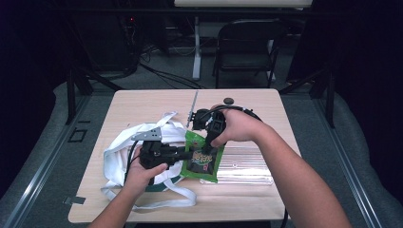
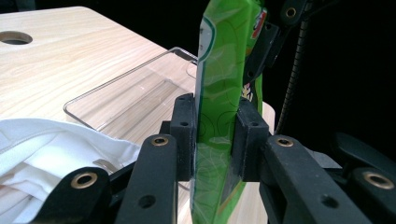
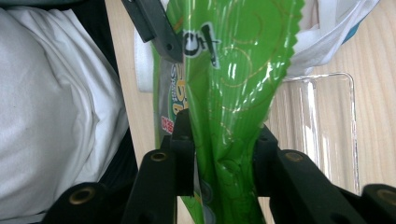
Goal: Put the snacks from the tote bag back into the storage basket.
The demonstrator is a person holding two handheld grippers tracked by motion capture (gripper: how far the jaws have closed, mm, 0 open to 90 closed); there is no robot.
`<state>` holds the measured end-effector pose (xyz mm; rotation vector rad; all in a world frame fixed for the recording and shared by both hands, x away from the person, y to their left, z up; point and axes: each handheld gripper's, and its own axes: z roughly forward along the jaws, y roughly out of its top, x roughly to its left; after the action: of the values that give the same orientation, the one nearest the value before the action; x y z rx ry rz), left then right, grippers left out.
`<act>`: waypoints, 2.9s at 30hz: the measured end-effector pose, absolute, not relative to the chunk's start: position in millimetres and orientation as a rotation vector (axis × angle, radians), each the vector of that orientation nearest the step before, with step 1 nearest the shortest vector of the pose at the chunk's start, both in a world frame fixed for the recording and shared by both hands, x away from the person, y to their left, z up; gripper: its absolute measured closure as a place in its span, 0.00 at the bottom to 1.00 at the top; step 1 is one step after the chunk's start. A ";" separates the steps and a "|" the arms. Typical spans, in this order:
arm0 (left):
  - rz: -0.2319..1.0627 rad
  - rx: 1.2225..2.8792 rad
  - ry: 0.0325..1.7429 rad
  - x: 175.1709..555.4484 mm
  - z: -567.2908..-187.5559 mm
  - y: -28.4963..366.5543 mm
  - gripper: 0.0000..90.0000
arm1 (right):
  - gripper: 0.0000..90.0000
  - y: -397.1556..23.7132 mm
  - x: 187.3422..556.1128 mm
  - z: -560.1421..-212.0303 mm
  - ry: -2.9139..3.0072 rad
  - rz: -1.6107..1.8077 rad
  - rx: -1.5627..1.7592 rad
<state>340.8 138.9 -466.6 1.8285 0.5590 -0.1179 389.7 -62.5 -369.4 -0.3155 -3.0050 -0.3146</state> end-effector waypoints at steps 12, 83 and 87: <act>-0.123 1.838 0.564 340.6 -467.6 137.3 0.78 | 0.83 -62.8 387.1 -368.2 -3.012 -0.306 -0.284; -0.042 1.805 0.737 359.4 -474.0 166.1 0.62 | 0.83 -114.9 408.5 -366.9 -3.355 -0.167 -0.377; -0.036 1.806 0.742 360.1 -474.5 167.2 0.62 | 0.83 -111.4 408.7 -371.2 -3.375 -0.161 -0.367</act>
<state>360.1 167.2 -474.5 1.8062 0.7423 -0.0359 408.7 -111.4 -371.2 -0.3668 -3.3751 -0.1609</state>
